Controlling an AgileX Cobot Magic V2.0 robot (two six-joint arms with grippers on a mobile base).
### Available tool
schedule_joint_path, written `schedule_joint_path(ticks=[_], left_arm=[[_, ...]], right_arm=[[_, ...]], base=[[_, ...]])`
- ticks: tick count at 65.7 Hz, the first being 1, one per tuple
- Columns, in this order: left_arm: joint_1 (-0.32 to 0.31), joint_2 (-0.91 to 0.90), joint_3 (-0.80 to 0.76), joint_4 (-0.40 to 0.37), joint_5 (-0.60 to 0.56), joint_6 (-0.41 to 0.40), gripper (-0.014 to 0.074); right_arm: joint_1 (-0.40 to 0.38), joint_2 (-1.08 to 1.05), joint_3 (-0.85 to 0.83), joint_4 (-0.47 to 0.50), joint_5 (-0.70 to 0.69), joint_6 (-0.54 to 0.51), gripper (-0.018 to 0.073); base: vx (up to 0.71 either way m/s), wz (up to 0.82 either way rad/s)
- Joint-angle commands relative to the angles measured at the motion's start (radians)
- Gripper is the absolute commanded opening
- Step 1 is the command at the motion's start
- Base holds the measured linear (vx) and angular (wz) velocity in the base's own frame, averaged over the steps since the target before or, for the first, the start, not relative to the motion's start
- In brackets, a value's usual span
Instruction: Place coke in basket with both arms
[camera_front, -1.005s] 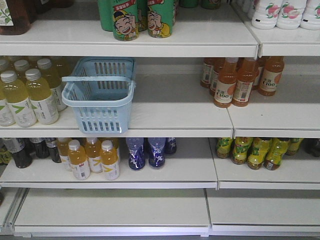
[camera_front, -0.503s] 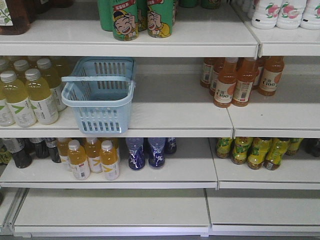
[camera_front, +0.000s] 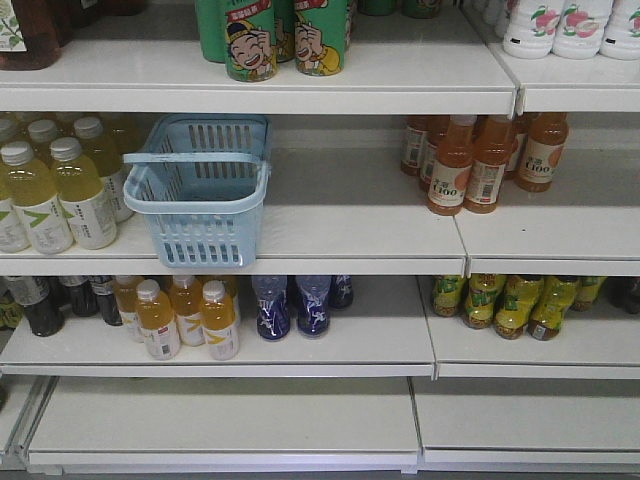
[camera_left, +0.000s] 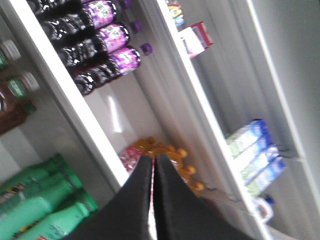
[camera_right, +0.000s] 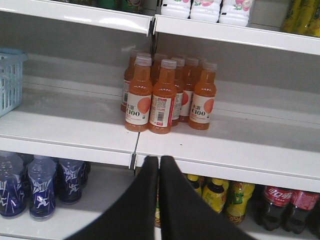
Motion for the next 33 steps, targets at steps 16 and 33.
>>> schedule_joint_path(ticks=[16,33], left_arm=[[-0.043,0.36,-0.064,0.256,-0.082,-0.193,-0.0006],[-0.183,0.595,-0.05,0.663,-0.314,-0.464,-0.0006]], right_arm=[[-0.006,-0.012,0.007,-0.011,-0.069,-0.007,-0.0005],[-0.006,-0.012,0.007,-0.011,-0.069,-0.007,-0.0005]], base=[[0.0,0.0],[0.0,0.0]])
